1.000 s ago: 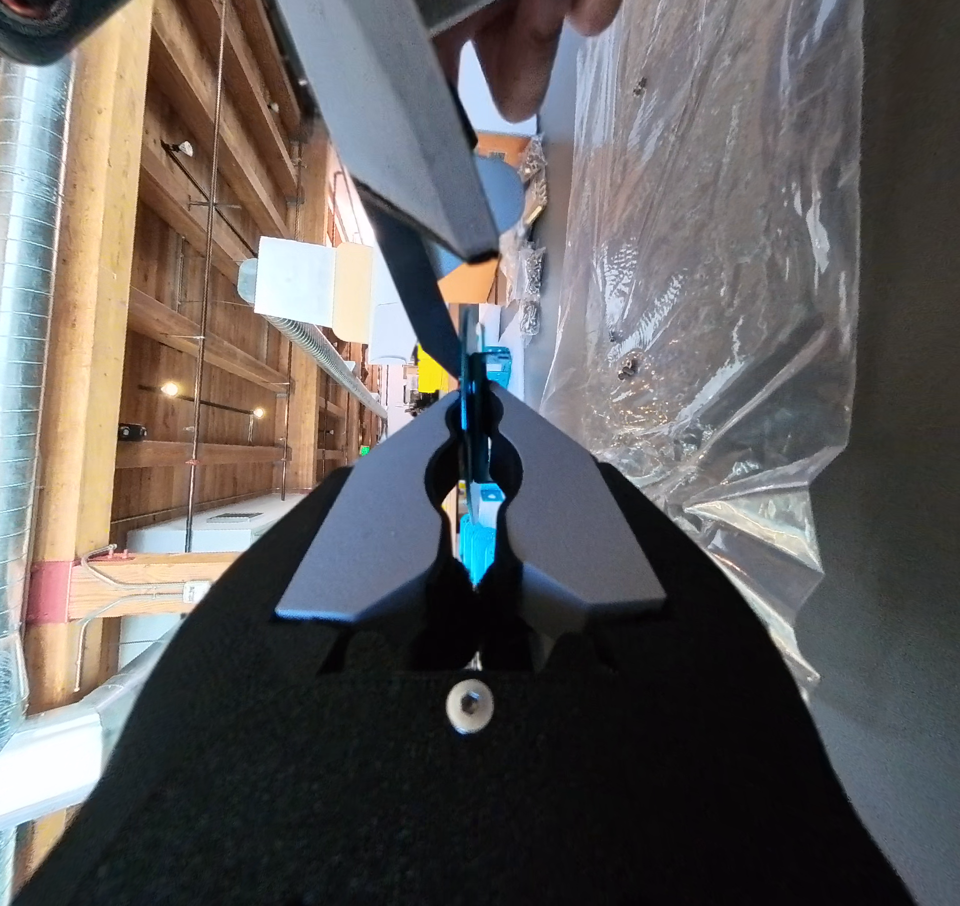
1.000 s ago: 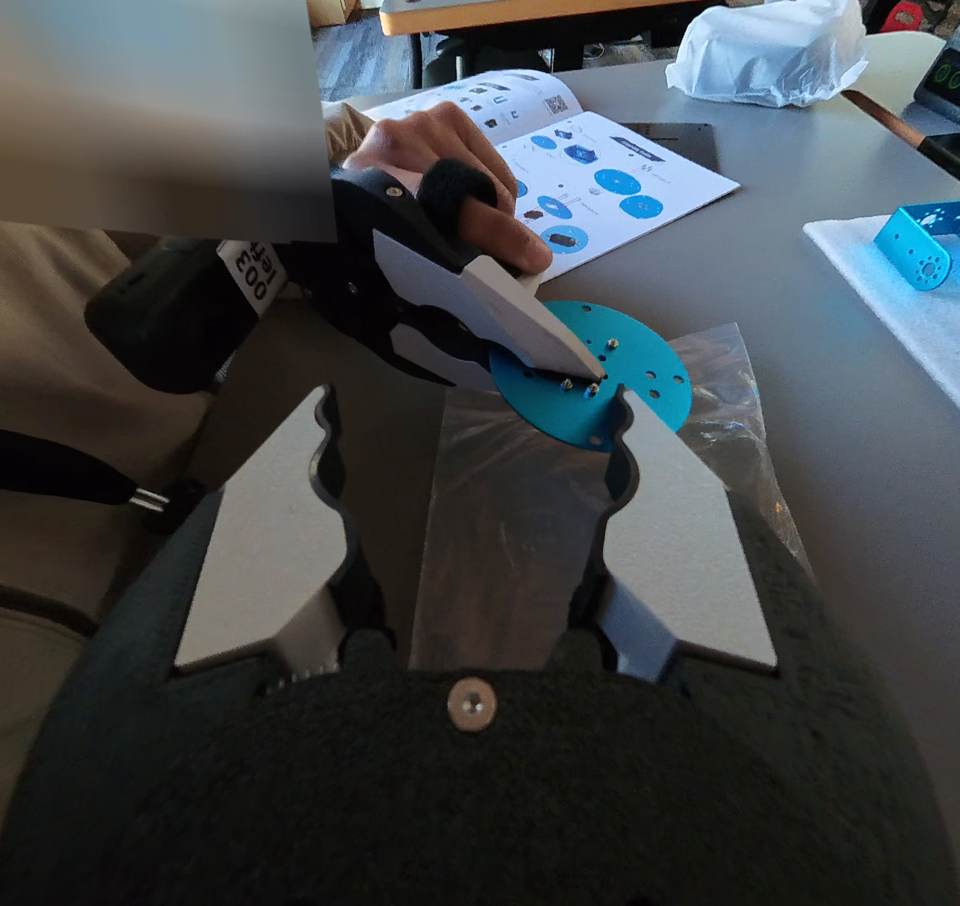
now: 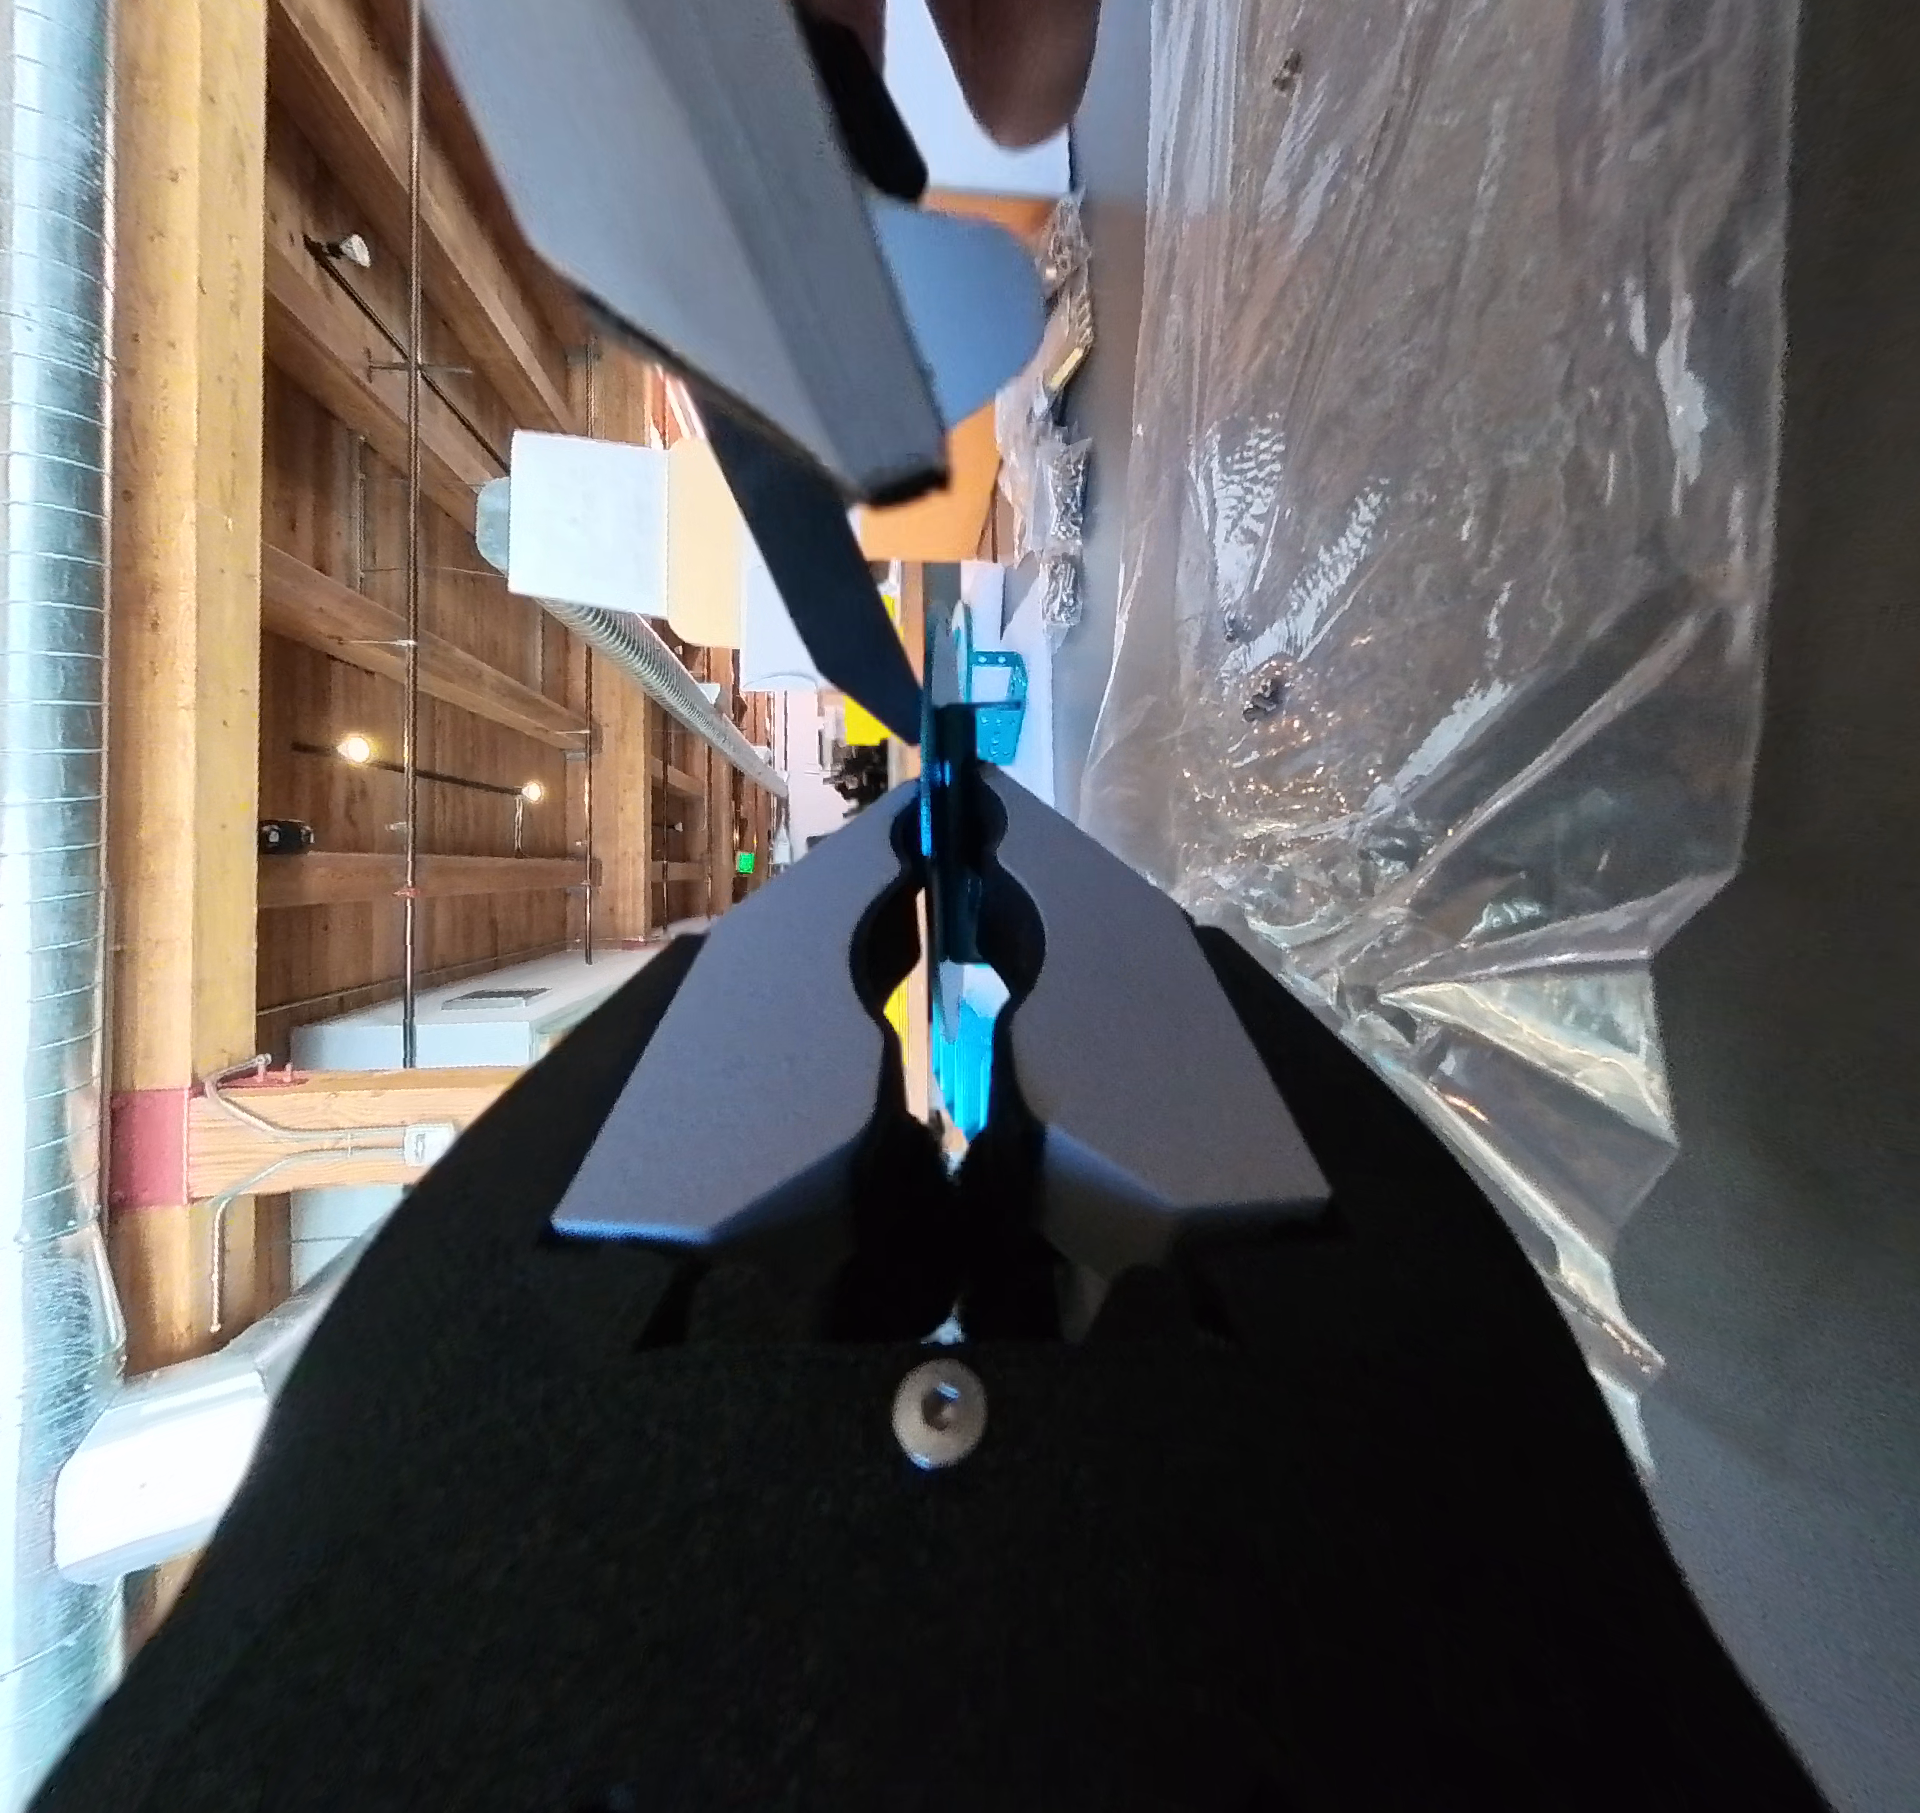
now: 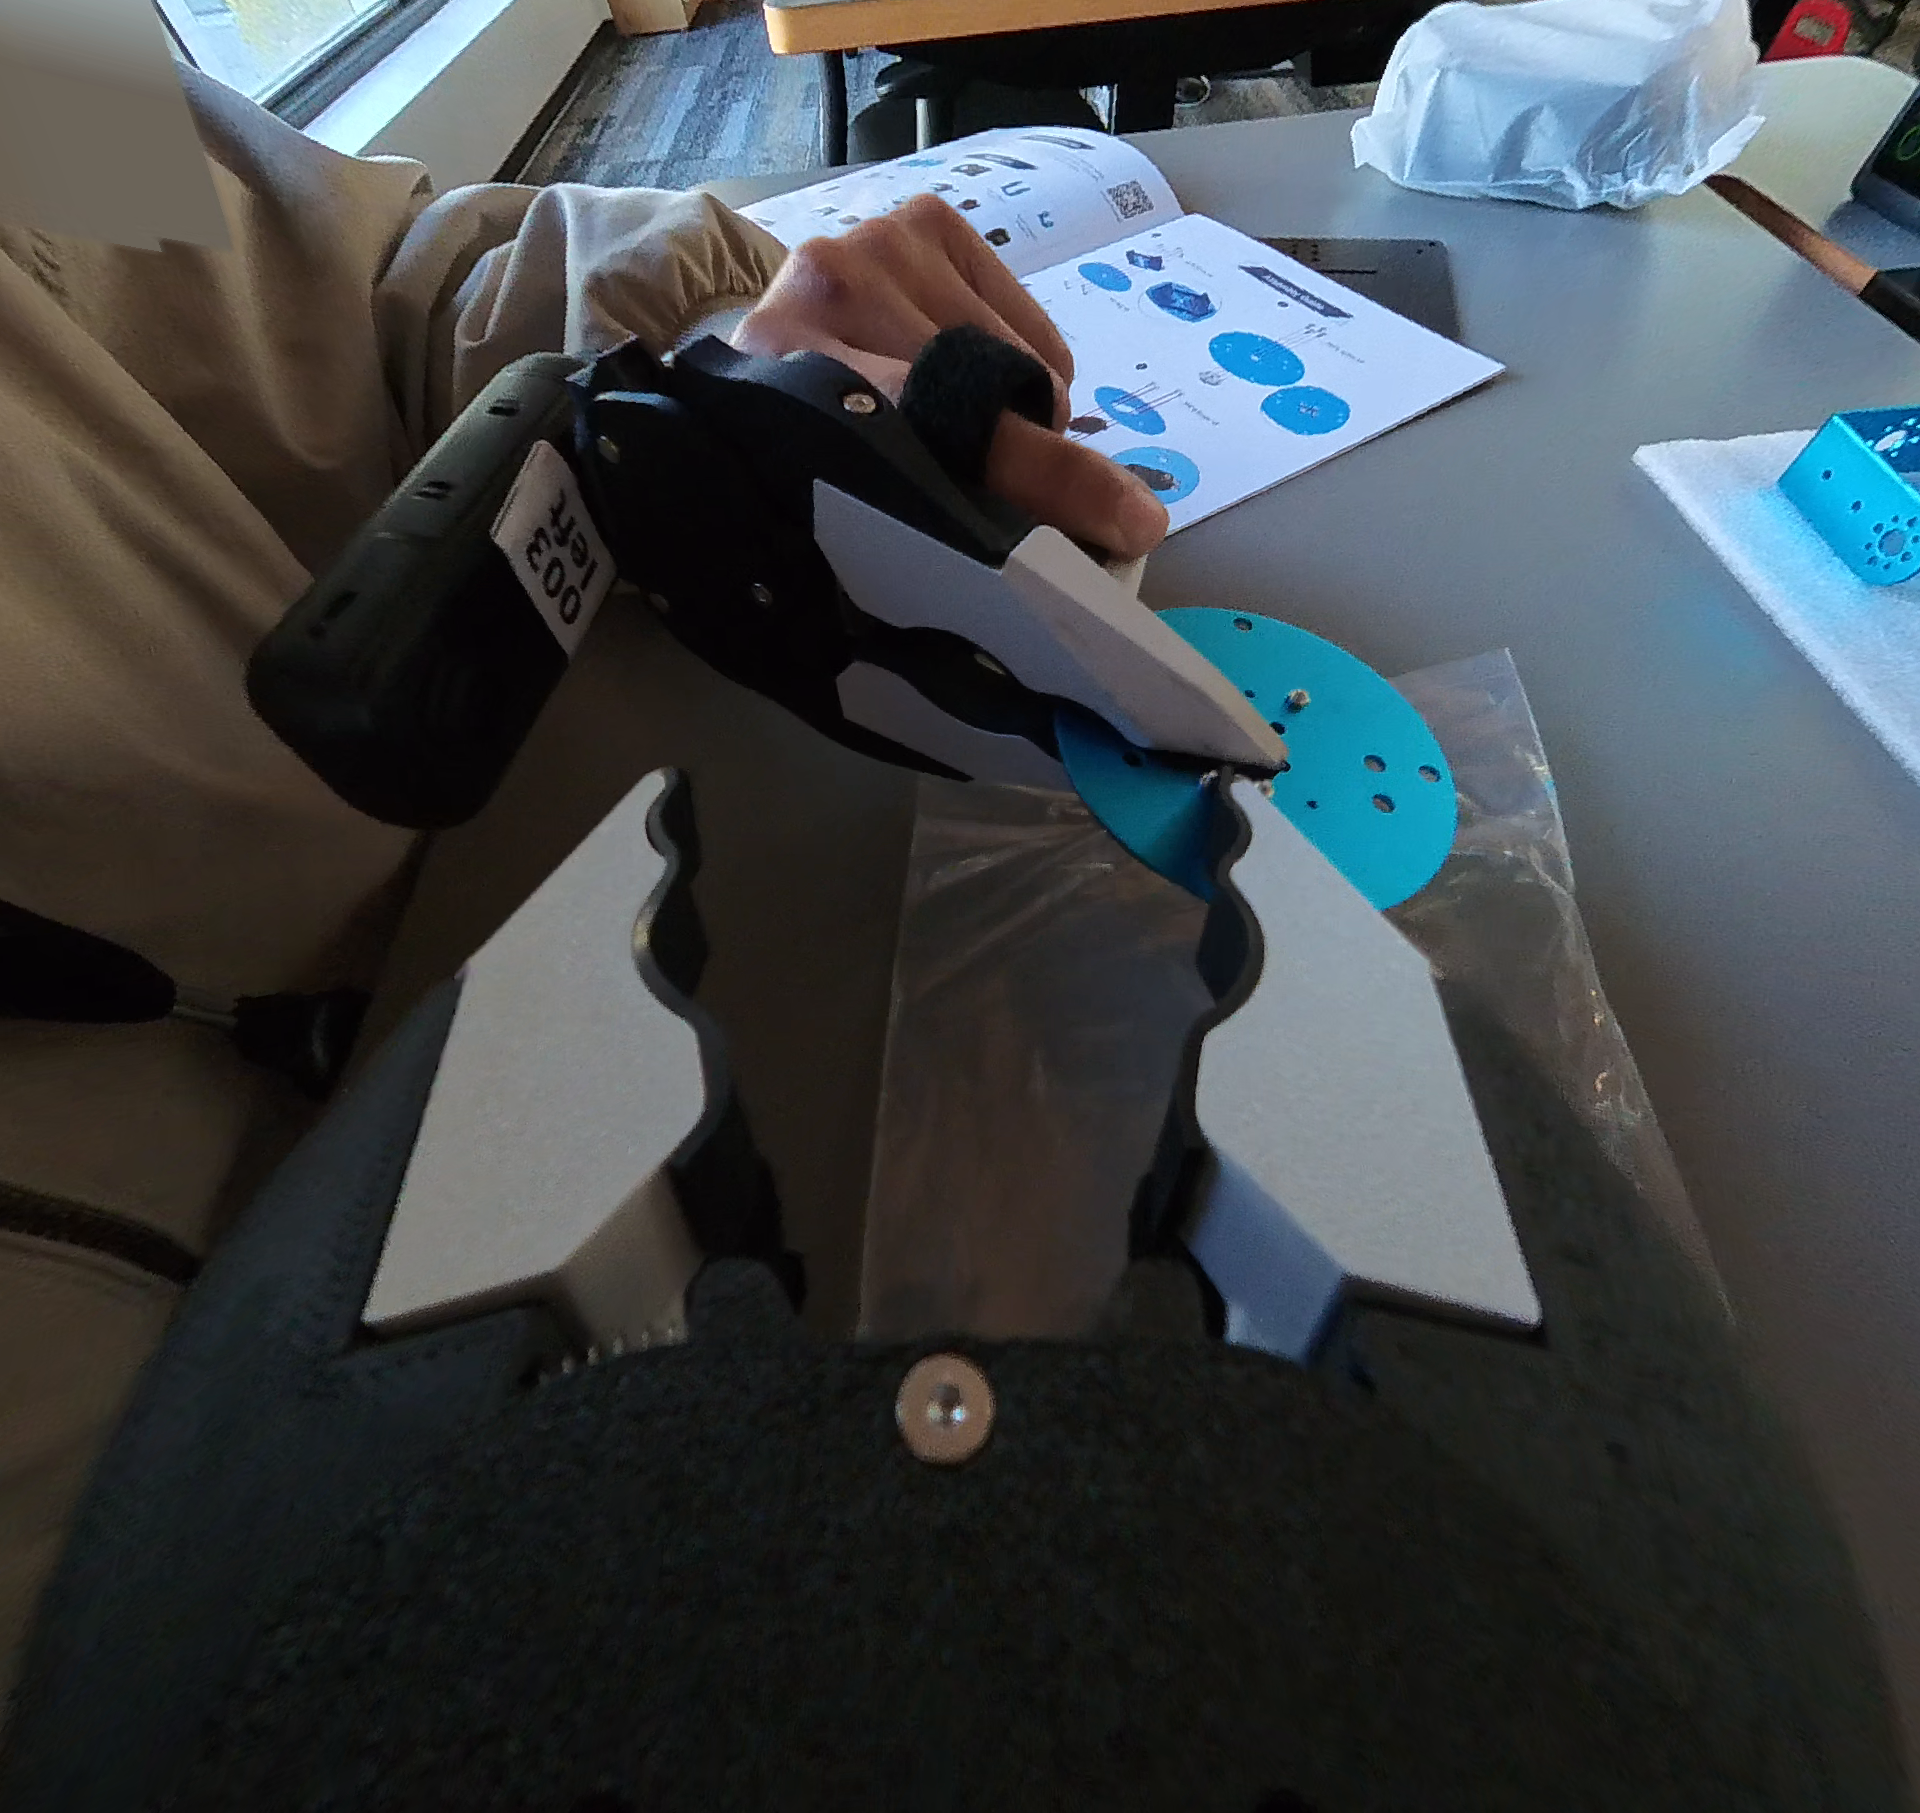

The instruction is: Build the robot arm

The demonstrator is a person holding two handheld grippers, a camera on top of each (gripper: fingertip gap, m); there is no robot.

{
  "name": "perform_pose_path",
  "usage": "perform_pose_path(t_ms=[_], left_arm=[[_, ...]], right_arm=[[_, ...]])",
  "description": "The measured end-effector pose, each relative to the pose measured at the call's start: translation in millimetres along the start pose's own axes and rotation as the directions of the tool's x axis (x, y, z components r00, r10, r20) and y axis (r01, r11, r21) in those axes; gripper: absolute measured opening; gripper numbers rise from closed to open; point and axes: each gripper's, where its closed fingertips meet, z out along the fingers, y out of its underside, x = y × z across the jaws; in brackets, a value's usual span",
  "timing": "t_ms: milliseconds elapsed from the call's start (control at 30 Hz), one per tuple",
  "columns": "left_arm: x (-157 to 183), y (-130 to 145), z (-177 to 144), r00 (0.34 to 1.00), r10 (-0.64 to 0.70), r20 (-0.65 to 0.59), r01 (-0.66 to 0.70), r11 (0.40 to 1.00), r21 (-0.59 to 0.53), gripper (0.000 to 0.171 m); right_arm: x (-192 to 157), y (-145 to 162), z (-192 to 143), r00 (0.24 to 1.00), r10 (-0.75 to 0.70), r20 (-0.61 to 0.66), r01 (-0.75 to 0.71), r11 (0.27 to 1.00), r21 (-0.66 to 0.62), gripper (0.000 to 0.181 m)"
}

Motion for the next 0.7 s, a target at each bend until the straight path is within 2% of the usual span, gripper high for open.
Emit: perform_pose_path(t_ms=[33, 67, 167, 267, 333, 567, 600, 633, 700], left_arm=[[-0.3, 3.8, 1.2, 1.000, -0.002, 0.002, 0.002, 1.000, -0.021, 0.002], [-1.4, 8.7, 2.7, 1.000, 0.002, 0.006, -0.002, 0.999, -0.043, 0.002], [-4.5, 8.5, 0.8, 1.000, -0.016, 0.008, 0.017, 1.000, -0.025, 0.001], [-3.4, 1.1, 0.0, 1.000, 0.016, 0.016, -0.015, 1.000, -0.015, 0.002], [-3.3, -3.0, -1.1, 1.000, 0.013, 0.018, -0.013, 1.000, -0.001, 0.002], [0.6, -0.5, 0.0, 1.000, 0.009, 0.001, -0.009, 1.000, -0.011, 0.002], [0.6, 3.1, 1.4, 1.000, 0.010, 0.004, -0.010, 1.000, -0.030, 0.002], [0.2, 7.1, 2.6, 1.000, 0.013, 0.005, -0.013, 0.999, -0.044, 0.002], [-2.1, 8.6, 1.7, 1.000, 0.002, 0.006, -0.002, 0.999, -0.034, 0.002]], right_arm=[[-4.0, -2.1, -3.1, 1.000, -0.004, 0.027, 0.004, 1.000, 0.009, 0.080], [-9.5, -7.9, -6.1, 0.998, 0.002, 0.060, -0.004, 0.999, 0.039, 0.073], [2.5, -7.5, -8.8, 1.000, -0.026, -0.017, 0.026, 0.999, 0.024, 0.083], [4.3, -12.4, -9.2, 1.000, -0.001, -0.015, 0.002, 0.998, 0.059, 0.089], [7.8, -7.7, -6.0, 0.999, -0.009, -0.036, 0.010, 0.999, 0.034, 0.093], [0.4, 0.1, -0.5, 1.000, 0.015, -0.007, -0.015, 1.000, -0.007, 0.096], [-3.7, -1.4, -3.0, 1.000, 0.007, 0.019, -0.007, 1.000, 0.001, 0.080], [-8.8, -6.2, -5.1, 0.999, 0.018, 0.048, -0.019, 0.999, 0.026, 0.078], [-0.5, -6.3, -5.8, 1.000, 0.009, -0.008, -0.009, 1.000, 0.019, 0.086]])
